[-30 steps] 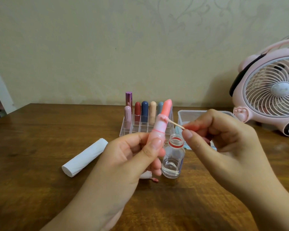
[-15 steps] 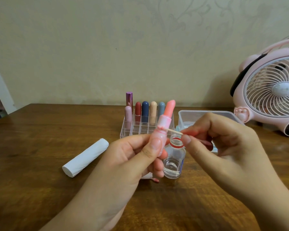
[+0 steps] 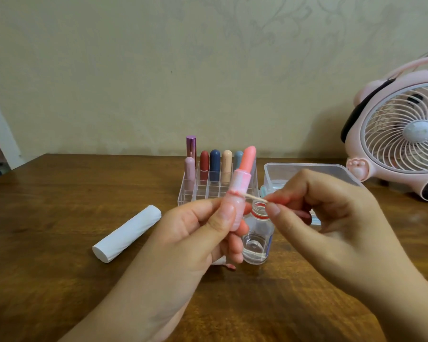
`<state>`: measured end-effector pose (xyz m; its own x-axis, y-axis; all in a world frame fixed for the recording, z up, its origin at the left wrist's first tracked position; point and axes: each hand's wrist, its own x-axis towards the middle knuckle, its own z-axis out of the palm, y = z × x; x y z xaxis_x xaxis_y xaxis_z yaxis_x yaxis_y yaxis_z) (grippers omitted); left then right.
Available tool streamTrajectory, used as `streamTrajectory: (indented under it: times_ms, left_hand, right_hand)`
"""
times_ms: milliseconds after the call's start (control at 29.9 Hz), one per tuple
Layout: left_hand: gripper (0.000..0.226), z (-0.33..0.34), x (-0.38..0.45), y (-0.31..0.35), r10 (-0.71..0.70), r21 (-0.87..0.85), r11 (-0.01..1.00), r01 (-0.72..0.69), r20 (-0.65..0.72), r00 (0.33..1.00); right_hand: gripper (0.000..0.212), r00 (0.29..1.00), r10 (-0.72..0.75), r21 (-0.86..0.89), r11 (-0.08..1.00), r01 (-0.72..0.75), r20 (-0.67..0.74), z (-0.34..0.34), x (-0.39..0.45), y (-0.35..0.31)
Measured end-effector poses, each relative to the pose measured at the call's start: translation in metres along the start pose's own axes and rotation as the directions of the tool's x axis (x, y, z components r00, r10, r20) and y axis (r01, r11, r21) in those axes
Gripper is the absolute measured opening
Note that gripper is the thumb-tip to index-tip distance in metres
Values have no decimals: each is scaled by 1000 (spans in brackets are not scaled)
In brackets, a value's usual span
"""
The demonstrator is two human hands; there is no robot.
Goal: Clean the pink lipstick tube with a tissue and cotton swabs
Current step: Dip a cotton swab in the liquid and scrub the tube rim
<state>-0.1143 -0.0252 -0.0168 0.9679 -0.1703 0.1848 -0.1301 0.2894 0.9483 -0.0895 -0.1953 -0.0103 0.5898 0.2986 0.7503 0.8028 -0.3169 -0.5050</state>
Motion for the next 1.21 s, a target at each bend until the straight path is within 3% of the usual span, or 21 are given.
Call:
streamTrajectory:
  times_ms: [167,335,469,603,770,937,1205]
  left_hand:
    - [26,0,1,-3,-23,-42,999,24,23,999]
    - [23,1,2,-3,-39,-56,998,40,26,999]
    - [26,1,2,-3,-36,-63,997,38,30,999]
    - [22,1,2,-3,-41,-92,995,44,30,999]
    - [26,0,1,-2,-51,-91,994,54,36,998]
    - [29,1,2,-4,-65,-171,983,73,47,997]
    - [23,0,4,-5,-37,-197,980,42,29,999]
  right_hand:
    - [7,996,-15,-40,999,12,-85,0,2,0]
    - [10,1000,-25,-44,999,24,-20,0,1,0]
    - [9,997,-17,-45,999,14,-69,-1,2,0]
    - [10,1000,-11,-30,999,11,4,0,1,-1]
    - [8,997,-1,-26,1000,-1,-73,0,3,0]
    - [11,1000,0,-24,1000,1,28,2,0,-1]
    - [15,999,9,-69,998,-7,31,2,-1,0]
